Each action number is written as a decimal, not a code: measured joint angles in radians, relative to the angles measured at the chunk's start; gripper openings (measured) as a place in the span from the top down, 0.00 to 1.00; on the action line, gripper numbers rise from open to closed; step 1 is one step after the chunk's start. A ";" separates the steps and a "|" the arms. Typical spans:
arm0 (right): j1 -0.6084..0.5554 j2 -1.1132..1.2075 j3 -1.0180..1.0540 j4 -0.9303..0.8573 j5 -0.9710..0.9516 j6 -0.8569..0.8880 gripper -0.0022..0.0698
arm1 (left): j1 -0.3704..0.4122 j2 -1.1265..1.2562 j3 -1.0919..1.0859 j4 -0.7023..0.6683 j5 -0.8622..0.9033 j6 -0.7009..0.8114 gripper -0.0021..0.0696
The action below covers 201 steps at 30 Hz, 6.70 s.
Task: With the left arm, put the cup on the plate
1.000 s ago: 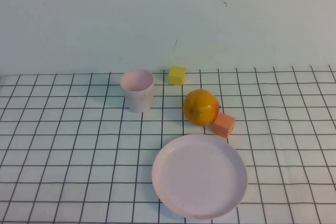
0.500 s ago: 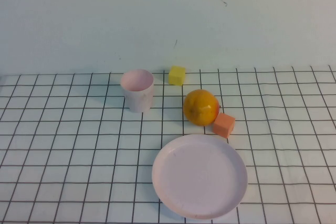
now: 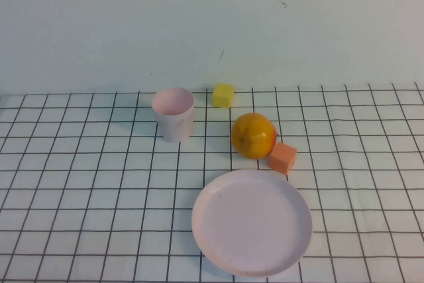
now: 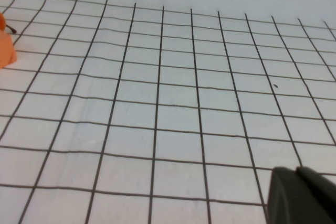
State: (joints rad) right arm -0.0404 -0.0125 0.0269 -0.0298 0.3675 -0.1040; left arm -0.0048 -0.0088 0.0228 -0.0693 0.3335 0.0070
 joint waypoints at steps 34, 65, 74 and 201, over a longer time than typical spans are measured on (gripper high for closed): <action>0.009 0.000 0.000 0.000 0.000 0.000 0.97 | 0.000 0.031 -0.354 -0.021 -0.474 0.115 0.97; 0.009 0.000 0.000 0.000 0.000 0.000 0.97 | 0.000 1.283 -1.135 -0.535 0.424 0.388 0.23; 0.009 0.000 0.000 0.000 0.000 0.000 0.97 | -0.142 1.629 -1.411 -0.498 0.404 0.392 0.17; 0.009 0.000 0.000 0.000 0.000 0.000 0.97 | -0.608 1.430 -1.890 -0.198 0.791 0.375 0.97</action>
State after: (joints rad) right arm -0.0313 -0.0125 0.0269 -0.0298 0.3675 -0.1040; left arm -0.6124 1.4214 -1.8670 -0.2671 1.1249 0.3820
